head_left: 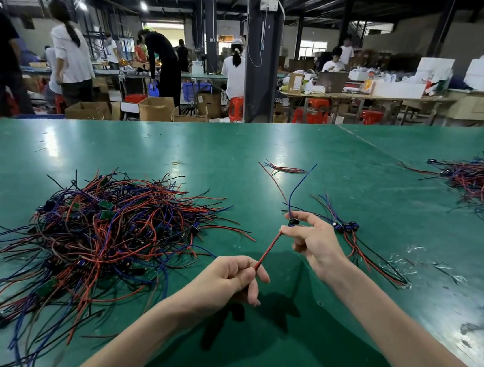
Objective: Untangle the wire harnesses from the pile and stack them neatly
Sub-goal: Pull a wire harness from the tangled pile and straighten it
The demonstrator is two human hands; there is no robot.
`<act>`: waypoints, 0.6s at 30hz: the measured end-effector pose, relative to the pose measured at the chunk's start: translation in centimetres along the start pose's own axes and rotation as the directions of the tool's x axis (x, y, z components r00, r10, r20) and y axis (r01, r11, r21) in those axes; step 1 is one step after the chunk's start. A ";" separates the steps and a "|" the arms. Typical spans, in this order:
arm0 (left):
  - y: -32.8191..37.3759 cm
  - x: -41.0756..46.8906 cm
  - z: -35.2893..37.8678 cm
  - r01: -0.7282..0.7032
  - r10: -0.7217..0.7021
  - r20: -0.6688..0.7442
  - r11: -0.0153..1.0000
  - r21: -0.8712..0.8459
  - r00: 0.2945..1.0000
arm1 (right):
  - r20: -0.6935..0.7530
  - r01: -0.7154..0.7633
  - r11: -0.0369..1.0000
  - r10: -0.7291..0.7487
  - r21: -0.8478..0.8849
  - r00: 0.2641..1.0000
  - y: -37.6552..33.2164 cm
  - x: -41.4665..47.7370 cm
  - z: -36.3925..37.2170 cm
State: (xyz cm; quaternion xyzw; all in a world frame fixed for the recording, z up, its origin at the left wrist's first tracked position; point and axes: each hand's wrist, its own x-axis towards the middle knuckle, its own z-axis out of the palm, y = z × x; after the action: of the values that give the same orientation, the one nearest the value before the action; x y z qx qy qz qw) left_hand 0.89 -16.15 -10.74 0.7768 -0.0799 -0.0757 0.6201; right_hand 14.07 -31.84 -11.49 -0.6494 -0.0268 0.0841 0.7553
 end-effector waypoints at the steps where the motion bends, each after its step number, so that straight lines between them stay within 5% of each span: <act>1: 0.0 0.0 0.0 -0.008 0.007 0.014 1.000 0.008 1.000 | 0.003 -0.002 1.000 0.002 0.002 1.000 0.0 0.0 0.0; 11: 0.2 -0.2 -0.2 0.011 -0.008 0.091 0.999 -0.035 0.996 | -0.028 0.042 0.999 -0.042 -0.006 0.999 -0.8 -0.7 0.2; 18: 0.0 0.7 -0.8 0.143 -0.144 -0.068 0.990 -0.020 0.987 | 0.061 0.067 0.948 -0.090 0.312 0.994 -3.2 -1.8 0.5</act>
State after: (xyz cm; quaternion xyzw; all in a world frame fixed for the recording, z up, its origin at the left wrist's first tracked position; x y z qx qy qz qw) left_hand 1.72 -15.54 -10.56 0.7779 -0.0018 -0.0937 0.6214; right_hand 12.55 -32.10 -8.10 -0.5181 -0.0673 0.0812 0.8488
